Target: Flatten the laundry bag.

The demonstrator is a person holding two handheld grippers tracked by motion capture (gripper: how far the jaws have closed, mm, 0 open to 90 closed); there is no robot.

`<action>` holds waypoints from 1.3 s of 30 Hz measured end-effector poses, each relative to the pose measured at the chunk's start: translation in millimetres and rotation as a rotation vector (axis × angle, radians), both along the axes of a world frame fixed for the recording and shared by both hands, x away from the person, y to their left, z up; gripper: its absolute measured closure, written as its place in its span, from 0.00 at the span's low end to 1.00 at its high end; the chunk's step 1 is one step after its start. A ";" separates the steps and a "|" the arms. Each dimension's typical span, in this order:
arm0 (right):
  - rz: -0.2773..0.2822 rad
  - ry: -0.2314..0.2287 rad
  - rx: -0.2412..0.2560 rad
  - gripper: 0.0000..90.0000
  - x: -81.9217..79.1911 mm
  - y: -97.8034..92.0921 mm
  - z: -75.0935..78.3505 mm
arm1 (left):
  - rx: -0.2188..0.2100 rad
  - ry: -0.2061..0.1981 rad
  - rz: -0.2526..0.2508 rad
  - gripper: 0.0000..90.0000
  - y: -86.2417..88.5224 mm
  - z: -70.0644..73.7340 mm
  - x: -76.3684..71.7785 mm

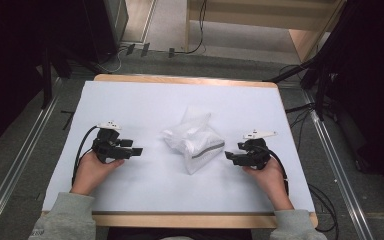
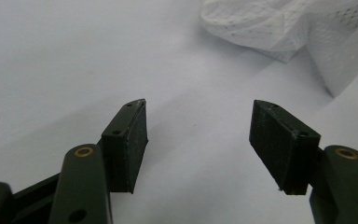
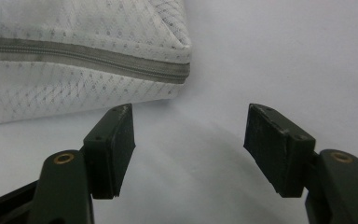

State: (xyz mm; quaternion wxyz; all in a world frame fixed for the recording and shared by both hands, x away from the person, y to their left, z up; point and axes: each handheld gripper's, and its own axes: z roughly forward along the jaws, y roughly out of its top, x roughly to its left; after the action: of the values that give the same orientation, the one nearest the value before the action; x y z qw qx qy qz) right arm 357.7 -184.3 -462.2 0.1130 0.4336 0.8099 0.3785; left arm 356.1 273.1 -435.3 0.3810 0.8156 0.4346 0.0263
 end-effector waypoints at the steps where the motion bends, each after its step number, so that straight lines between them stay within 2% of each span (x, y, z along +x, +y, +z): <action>1: 0.004 -0.003 -0.005 0.38 -1.1 0.0 0.2 | 0.005 0.002 -0.005 0.41 -1.0 0.1 0.2; 4: 0.003 -0.002 -0.005 0.38 -4.5 0.9 0.6 | 0.019 -0.001 -0.017 0.40 -3.9 -0.8 0.5; 12: 0.018 0.011 -0.014 0.39 -11.3 5.5 1.9 | 0.016 -0.002 -0.029 0.40 -7.2 0.0 2.1; 17: 0.050 0.031 0.000 0.39 -13.2 7.4 0.8 | 0.009 -0.005 -0.025 0.40 -10.0 0.9 2.6; 21: 0.054 0.022 0.005 0.39 -14.9 8.2 1.9 | 0.004 -0.001 -0.031 0.40 -12.6 1.1 2.9; 29: 0.048 0.037 0.004 0.39 -17.7 7.7 1.4 | 0.007 0.014 -0.055 0.40 -18.1 0.6 4.9; 34: 0.049 0.046 0.005 0.41 -19.5 8.2 1.9 | 0.018 0.009 -0.068 0.40 -20.5 0.6 5.9; 39: 0.058 0.043 0.001 0.42 -21.9 12.2 2.7 | 0.014 -0.018 -0.078 0.43 -24.2 2.7 4.0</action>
State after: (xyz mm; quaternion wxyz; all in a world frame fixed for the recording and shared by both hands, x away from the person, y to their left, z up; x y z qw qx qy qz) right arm 335.8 -172.1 -459.5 0.0844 0.4182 0.8241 0.3726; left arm 360.1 248.9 -432.6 0.3798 0.8344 0.3988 0.0217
